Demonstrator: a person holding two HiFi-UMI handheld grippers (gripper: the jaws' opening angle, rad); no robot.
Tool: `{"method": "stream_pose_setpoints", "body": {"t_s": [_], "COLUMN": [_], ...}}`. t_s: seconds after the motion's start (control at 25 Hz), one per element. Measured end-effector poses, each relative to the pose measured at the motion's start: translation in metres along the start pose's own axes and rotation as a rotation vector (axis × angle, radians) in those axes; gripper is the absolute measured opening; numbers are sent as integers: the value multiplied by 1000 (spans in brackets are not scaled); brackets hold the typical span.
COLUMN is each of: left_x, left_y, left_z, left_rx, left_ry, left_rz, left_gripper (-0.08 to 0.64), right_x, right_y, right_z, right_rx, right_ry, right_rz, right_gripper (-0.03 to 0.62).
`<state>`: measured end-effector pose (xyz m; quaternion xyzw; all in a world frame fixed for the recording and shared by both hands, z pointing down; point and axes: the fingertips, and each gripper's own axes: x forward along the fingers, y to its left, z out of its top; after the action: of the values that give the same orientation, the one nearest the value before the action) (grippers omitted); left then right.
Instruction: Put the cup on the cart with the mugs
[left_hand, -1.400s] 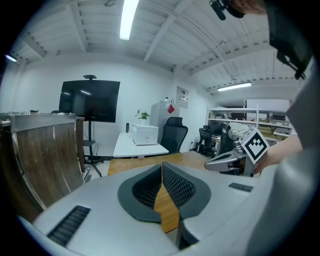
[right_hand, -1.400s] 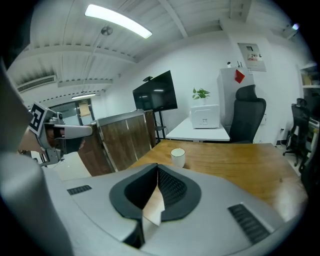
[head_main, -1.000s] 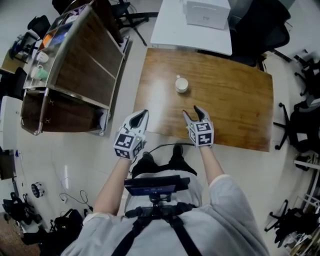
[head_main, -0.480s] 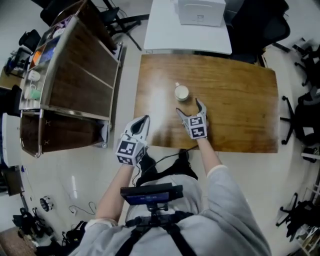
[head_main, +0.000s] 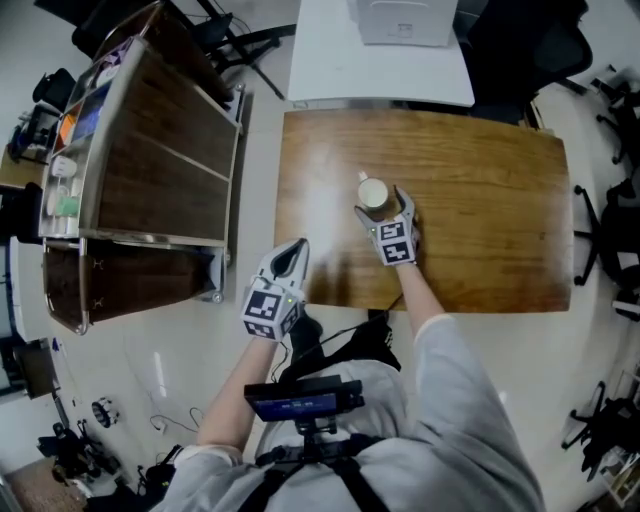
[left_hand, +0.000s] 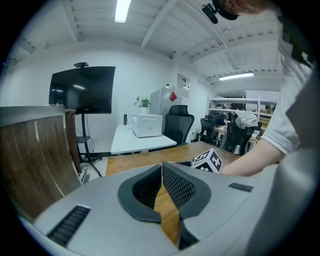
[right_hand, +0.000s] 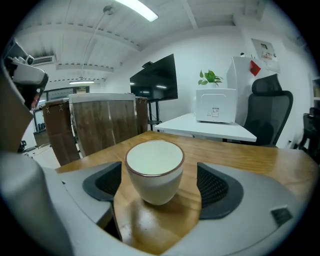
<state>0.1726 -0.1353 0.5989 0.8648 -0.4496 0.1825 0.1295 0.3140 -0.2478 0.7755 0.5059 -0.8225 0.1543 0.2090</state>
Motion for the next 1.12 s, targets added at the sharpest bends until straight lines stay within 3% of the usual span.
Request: {"method": "stream_pose_setpoints", "body": {"t_s": [0.36, 0.4, 0.44, 0.88, 1.12], "left_x": [1, 1, 1, -1, -11], "left_y": [14, 13, 13, 19, 26], "left_z": [-1, 0, 2, -2, 0], "left_rx": [12, 6, -1, -18, -23], "left_ry": [8, 12, 15, 12, -6], "left_rz": [6, 9, 11, 18, 36], "left_gripper": [12, 12, 12, 12, 12], "right_x": [18, 18, 17, 13, -4], "right_y": [3, 4, 5, 1, 6], "right_z": [2, 3, 4, 4, 25], "right_rx": [-36, -42, -44, -33, -26], "right_ry": [6, 6, 7, 12, -17], "right_rz": [21, 26, 29, 14, 28], "right_gripper": [459, 407, 403, 396, 396]}}
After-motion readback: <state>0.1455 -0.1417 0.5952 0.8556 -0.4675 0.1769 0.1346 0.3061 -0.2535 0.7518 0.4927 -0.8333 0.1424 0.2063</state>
